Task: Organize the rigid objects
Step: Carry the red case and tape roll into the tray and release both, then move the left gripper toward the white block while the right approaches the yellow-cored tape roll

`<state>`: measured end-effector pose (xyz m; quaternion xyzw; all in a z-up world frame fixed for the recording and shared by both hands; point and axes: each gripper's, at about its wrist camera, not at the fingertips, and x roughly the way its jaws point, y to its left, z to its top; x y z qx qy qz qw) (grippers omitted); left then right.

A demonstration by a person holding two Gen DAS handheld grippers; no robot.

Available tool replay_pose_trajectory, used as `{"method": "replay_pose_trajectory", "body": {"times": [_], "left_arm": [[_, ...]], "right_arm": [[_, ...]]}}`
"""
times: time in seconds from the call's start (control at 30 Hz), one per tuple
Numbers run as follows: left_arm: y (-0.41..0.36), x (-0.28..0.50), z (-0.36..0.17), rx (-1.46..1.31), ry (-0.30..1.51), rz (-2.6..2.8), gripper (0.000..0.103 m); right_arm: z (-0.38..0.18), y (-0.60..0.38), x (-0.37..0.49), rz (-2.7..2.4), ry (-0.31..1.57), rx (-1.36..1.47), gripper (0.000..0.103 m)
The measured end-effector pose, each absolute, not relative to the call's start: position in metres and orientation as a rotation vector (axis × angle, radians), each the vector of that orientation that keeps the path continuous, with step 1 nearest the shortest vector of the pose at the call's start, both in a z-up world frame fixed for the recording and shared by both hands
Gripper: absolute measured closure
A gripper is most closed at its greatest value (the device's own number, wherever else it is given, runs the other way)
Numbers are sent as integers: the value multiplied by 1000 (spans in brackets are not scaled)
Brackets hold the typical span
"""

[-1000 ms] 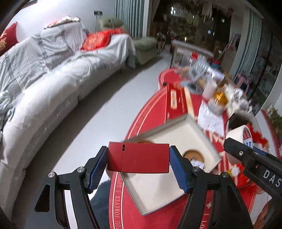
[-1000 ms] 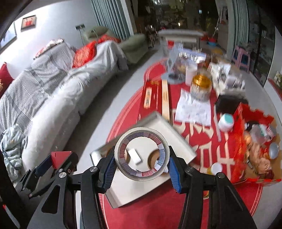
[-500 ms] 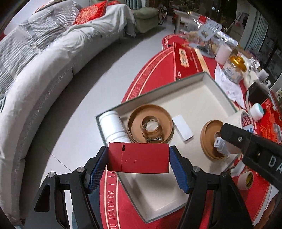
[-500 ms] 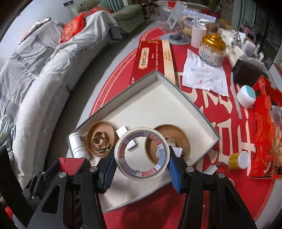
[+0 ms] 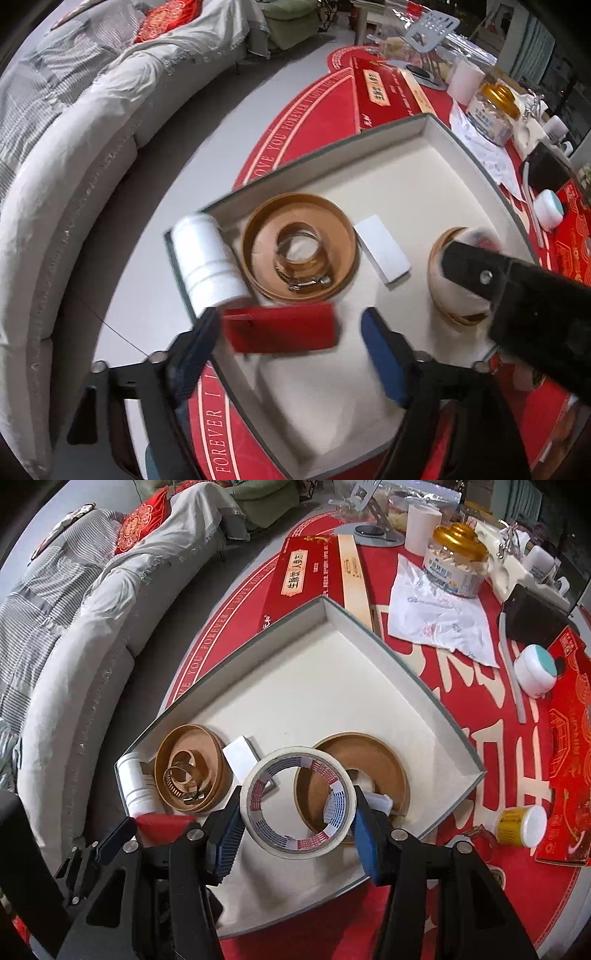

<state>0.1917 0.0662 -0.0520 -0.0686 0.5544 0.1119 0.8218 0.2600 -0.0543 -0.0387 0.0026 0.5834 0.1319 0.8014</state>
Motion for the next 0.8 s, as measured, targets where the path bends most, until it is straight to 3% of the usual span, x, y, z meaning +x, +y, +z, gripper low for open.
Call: {"method": "replay_pose_trajectory", "body": {"times": [0.03, 0.07, 0.17, 0.4, 0.6, 0.8], "left_arm": [[65, 192, -50, -134, 1172, 243, 17], [64, 191, -49, -119, 1166, 253, 12], [64, 189, -42, -109, 1153, 267, 0], [61, 166, -23, -178, 1099, 203, 0], [41, 147, -29, -170, 1133, 153, 0], [27, 128, -36, -128, 1174, 132, 0]], "right_arm": [[-38, -55, 260, 287, 1244, 12, 4], [-35, -57, 259, 286, 1223, 19, 0], [-22, -64, 252, 279, 1164, 5, 0], [-6, -129, 209, 133, 1049, -56, 0], [-51, -200, 194, -4, 1170, 46, 0], [-77, -204, 226, 17, 1205, 116, 1]]}}
